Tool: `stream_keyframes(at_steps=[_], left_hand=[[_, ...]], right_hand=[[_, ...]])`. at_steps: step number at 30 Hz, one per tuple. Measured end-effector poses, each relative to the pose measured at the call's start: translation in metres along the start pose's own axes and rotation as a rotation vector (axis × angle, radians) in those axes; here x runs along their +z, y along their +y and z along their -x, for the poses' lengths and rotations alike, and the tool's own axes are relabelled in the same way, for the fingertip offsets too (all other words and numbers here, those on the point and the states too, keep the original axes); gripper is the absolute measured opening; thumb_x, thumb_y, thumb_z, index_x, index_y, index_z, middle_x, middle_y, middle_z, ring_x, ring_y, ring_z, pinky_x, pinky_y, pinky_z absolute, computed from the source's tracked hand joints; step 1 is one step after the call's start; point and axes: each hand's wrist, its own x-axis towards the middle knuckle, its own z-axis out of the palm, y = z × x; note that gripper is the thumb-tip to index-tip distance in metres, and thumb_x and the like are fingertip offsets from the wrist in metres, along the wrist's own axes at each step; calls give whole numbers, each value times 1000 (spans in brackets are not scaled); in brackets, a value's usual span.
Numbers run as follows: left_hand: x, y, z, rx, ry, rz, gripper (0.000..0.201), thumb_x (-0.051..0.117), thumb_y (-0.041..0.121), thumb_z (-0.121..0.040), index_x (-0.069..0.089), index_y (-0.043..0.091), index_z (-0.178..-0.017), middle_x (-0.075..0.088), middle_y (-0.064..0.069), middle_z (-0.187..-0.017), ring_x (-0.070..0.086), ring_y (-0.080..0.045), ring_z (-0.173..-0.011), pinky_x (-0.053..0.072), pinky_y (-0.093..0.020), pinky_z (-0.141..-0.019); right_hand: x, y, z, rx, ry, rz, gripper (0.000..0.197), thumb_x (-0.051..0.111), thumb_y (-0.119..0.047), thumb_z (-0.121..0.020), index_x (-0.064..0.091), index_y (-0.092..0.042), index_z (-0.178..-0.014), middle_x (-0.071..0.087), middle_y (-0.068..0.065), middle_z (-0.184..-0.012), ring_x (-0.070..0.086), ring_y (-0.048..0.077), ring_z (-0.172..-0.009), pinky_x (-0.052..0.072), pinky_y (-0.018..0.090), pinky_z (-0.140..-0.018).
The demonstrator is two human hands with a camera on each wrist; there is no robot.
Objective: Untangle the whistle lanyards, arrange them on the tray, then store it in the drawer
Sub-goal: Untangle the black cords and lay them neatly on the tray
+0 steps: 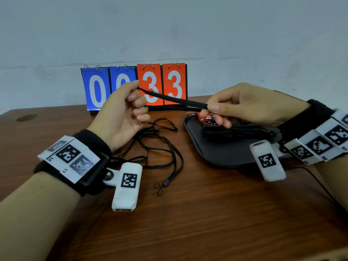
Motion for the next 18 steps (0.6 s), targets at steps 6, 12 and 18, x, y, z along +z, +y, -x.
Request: stream_keyframes(at_steps=[6, 12, 18], left_hand=[[3, -1, 2, -70, 14, -73, 24, 55, 32, -102, 58, 18, -83, 39, 6, -63, 30, -8, -52, 33, -18, -45], [2, -6, -1, -63, 53, -213, 29, 62, 19, -100, 65, 16, -128, 63, 3, -79, 43, -6, -53, 39, -18, -46], [4, -7, 3, -169, -47, -277, 27, 60, 19, -101, 69, 14, -126, 68, 2, -91, 45, -5, -56, 39, -16, -45]], right_hand=[[-14, 6, 0, 52, 146, 11, 20, 58, -26, -99, 65, -11, -110, 68, 4, -76, 57, 13, -61, 49, 19, -59], [-32, 15, 0, 101, 288, -43, 9, 60, -25, -99, 60, -17, -103, 61, 0, -69, 48, 12, -53, 40, 16, -48], [-38, 18, -4, 115, 298, -534, 11, 53, -19, -99, 61, -14, -93, 52, -4, -66, 41, 4, -51, 41, 14, -50]])
